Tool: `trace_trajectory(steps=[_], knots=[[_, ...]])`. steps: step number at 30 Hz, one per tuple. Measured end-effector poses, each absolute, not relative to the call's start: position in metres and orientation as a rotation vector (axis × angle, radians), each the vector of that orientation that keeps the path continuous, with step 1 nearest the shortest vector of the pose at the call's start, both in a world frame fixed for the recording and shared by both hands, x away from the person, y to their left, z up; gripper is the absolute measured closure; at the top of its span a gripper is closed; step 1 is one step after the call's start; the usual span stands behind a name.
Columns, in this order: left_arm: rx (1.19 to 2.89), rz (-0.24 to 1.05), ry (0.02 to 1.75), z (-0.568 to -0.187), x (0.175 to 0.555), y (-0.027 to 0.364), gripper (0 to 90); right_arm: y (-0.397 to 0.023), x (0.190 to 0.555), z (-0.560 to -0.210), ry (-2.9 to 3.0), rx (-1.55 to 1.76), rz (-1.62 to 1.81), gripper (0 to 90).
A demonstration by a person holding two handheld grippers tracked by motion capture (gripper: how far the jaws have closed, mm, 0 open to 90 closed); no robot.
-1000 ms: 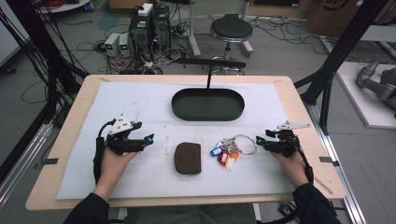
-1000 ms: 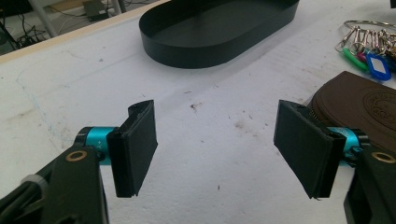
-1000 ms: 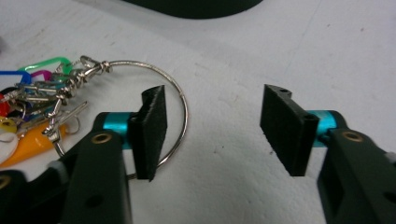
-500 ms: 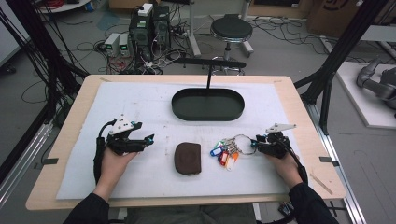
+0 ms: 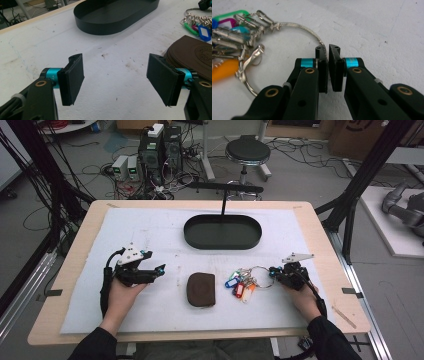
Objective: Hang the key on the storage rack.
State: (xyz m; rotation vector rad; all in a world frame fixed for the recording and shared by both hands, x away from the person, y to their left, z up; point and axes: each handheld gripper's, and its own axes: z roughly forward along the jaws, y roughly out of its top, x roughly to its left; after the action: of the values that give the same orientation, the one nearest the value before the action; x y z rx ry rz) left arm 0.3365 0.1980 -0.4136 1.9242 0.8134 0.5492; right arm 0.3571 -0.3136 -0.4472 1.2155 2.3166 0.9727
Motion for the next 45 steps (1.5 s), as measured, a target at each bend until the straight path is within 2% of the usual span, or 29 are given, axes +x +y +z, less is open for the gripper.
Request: trace_trajectory(steps=[18,25,30,45], knots=[[1.93,0.552,0.809,-0.413,0.336,0.197,30.0,-0.319,0.352,-0.424,2.144,1.301,1.37,87.4],[1.928,0.554,0.809,-0.413,0.336,0.197,30.0,-0.308,0.346,-0.418,2.137,1.257,1.428,87.0],[1.927,0.558,0.808,-0.413,0.336,0.197,30.0,-0.301,0.344,-0.417,2.173,1.25,1.459,83.1],[1.927,0.555,0.805,-0.413,0.336,0.198,30.0,-0.291,0.34,-0.408,2.243,1.219,1.452,87.5]])
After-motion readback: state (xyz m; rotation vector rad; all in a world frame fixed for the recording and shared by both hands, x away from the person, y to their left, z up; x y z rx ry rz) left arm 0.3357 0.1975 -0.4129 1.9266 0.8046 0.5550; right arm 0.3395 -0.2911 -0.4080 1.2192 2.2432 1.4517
